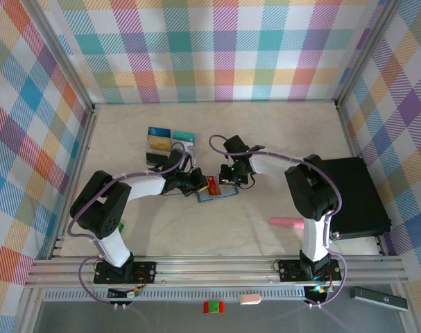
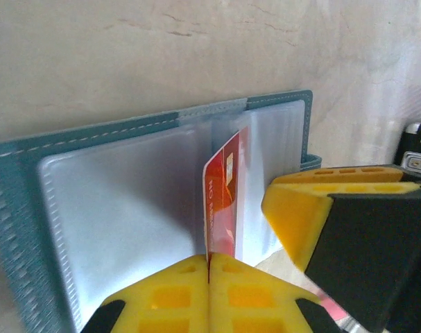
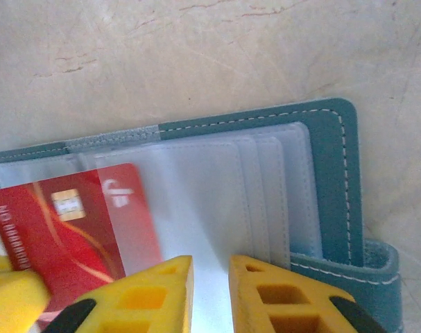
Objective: Take the credit cards out of the card holder
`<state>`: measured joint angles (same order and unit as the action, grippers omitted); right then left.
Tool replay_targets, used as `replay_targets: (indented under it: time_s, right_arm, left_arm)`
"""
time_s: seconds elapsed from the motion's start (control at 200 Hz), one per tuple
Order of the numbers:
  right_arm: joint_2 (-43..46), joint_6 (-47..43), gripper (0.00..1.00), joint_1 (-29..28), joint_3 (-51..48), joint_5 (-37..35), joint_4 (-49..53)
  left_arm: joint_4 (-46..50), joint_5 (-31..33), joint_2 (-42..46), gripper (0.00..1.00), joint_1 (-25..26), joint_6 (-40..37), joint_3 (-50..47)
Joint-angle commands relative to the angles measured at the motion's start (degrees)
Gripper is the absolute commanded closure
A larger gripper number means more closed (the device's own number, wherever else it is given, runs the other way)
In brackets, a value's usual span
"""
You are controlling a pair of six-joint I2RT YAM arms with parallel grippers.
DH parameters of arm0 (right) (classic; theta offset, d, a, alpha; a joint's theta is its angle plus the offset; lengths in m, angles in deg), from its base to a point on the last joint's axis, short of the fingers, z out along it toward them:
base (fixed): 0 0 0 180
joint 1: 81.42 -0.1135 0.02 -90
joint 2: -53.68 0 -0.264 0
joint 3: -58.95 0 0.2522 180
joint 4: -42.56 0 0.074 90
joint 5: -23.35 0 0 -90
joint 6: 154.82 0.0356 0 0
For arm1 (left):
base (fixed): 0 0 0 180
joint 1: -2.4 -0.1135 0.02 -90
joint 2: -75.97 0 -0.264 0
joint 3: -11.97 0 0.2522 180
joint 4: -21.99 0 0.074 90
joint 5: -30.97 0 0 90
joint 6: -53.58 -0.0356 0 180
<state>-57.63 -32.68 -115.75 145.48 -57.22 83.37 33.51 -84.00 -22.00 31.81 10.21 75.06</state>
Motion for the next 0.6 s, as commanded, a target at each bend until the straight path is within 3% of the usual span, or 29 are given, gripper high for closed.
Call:
replay_targets:
  time_s: [0.0, 0.225, 0.43, 0.595]
  right_arm:
    - [-0.8, 0.5, 0.79, 0.0, 0.5, -2.9, 3.2]
    - [4.7, 0.5, 0.75, 0.0, -0.5, -2.3, 0.4]
    - [12.5, 1.5, 0.62, 0.0, -4.8, 2.1, -8.2]
    - [16.5, 4.3, 0.52, 0.1, -8.7, 9.8, -16.6]
  left_arm:
    - [7.2, 3.3, 3.9, 1.0, -1.6, -3.7, -1.8]
    - [13.4, 6.1, 12.2, 1.0, -3.7, -7.2, -1.3]
    - [15.6, 5.9, 19.1, 1.0, -5.5, -8.8, 0.0]
    - [12.6, 3.7, 24.3, 1.0, -7.5, -7.9, -0.2]
